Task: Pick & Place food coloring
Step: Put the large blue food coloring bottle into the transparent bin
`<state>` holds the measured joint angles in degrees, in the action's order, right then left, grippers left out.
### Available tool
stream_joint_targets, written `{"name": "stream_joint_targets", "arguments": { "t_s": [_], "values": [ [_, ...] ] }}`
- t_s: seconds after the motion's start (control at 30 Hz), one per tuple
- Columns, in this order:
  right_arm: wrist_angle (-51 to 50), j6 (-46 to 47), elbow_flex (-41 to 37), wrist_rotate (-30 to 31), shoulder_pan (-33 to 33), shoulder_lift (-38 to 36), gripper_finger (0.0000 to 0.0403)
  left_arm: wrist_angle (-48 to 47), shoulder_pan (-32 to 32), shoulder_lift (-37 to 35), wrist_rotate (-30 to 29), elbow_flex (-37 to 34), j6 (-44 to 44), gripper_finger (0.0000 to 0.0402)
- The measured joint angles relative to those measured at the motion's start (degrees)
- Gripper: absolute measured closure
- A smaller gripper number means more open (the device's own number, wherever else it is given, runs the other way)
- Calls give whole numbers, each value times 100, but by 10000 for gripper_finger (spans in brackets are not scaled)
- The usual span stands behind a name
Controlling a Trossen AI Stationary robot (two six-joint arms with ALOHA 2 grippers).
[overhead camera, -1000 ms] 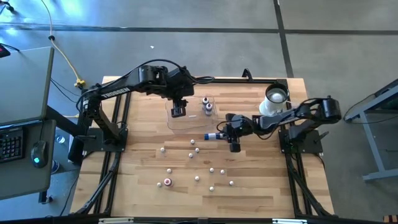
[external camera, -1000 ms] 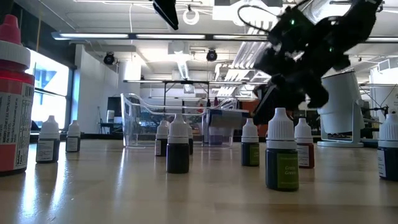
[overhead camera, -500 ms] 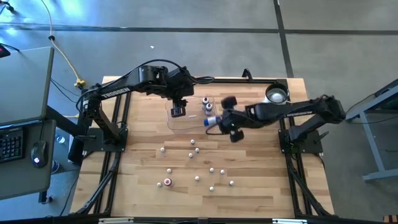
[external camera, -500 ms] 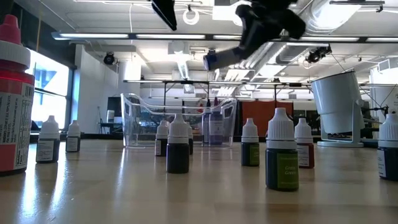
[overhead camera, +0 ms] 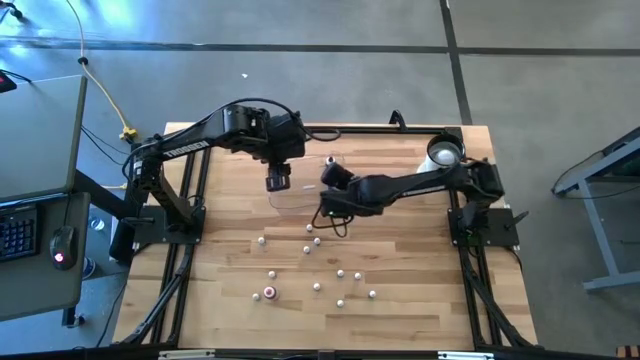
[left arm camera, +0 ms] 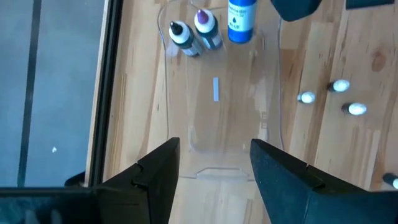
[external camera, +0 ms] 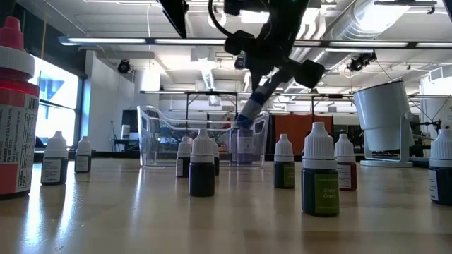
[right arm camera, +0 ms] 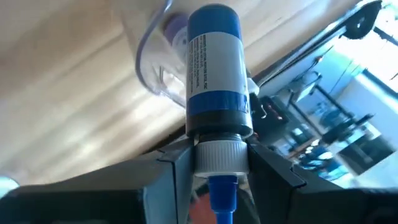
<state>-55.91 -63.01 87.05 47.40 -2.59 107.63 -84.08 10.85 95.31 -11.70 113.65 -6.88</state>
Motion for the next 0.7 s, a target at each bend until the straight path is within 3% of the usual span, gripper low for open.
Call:
{"name": "stream_joint_targets", "arguments": {
  "t_s": [0.3, 0.57, 0.7],
  "values": [
    [4, -1664, -101, -74, -7, 89, 282, -10, 0, 0, 0, 0, -34, 209],
    [-16, -2196, -101, -73, -9, 275, 281, -10, -2, 0, 11, 0, -34, 209],
    [55, -2341, -106, 229, -45, 437, 281, -10, -1, 0, 20, 0, -34, 209]
  ]
}}
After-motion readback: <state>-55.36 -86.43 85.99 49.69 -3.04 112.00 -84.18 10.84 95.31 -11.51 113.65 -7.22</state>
